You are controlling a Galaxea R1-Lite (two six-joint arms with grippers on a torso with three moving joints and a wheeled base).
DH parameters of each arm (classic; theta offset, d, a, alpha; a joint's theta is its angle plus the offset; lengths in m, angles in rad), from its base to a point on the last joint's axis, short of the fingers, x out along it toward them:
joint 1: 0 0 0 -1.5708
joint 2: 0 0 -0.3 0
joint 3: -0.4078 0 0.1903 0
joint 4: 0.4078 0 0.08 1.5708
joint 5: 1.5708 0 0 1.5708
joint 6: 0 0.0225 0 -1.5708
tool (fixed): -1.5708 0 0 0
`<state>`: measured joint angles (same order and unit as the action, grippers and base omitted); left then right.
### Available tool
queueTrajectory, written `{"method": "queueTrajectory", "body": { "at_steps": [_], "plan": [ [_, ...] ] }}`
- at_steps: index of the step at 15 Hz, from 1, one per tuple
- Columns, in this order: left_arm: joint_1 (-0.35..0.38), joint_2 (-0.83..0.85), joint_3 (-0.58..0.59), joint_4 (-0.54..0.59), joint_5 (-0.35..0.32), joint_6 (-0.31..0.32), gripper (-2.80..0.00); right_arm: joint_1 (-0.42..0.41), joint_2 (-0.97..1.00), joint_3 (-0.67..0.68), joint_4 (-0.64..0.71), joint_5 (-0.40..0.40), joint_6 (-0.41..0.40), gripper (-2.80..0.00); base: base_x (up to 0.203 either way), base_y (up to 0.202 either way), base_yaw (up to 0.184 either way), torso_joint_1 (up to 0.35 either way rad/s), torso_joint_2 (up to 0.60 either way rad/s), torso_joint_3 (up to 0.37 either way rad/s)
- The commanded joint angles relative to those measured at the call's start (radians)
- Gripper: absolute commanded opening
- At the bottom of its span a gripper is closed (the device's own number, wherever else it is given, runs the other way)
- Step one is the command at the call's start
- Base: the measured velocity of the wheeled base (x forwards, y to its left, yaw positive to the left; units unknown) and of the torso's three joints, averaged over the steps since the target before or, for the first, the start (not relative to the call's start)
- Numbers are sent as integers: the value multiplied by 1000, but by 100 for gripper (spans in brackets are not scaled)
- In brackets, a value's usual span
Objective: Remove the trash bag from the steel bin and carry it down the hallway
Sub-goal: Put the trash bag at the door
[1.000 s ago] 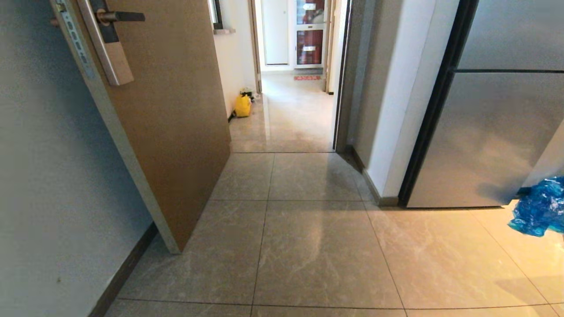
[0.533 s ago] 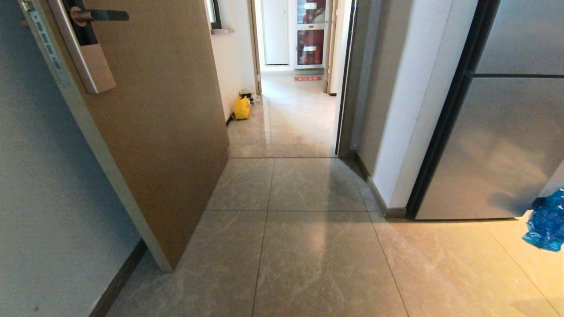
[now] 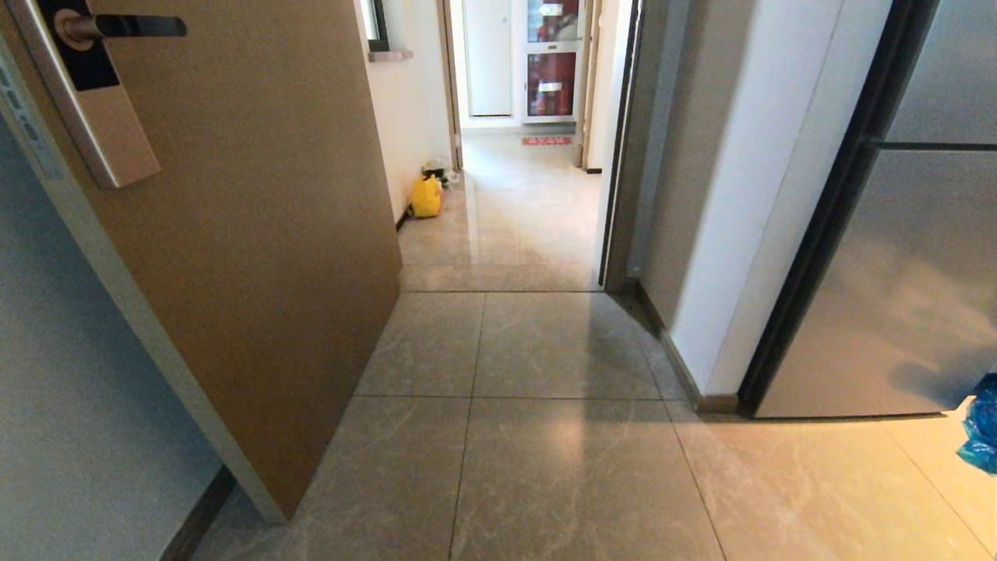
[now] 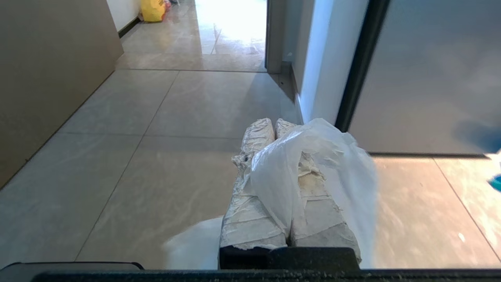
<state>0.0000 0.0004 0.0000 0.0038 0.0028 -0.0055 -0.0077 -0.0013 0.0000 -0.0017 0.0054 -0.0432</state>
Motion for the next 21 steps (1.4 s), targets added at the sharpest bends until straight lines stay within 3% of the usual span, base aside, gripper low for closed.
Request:
{"method": "queueTrajectory", "body": {
  "at_steps": [1, 21],
  "plan": [
    [0, 0, 0, 1, 0, -1, -280, 0, 1, 0, 0, 1, -1, -280, 194, 0, 0, 3, 4, 5],
    [0, 0, 0, 1, 0, -1, -280, 0, 1, 0, 0, 1, 0, -280, 192, 0, 0, 2, 2, 2]
  ]
}}
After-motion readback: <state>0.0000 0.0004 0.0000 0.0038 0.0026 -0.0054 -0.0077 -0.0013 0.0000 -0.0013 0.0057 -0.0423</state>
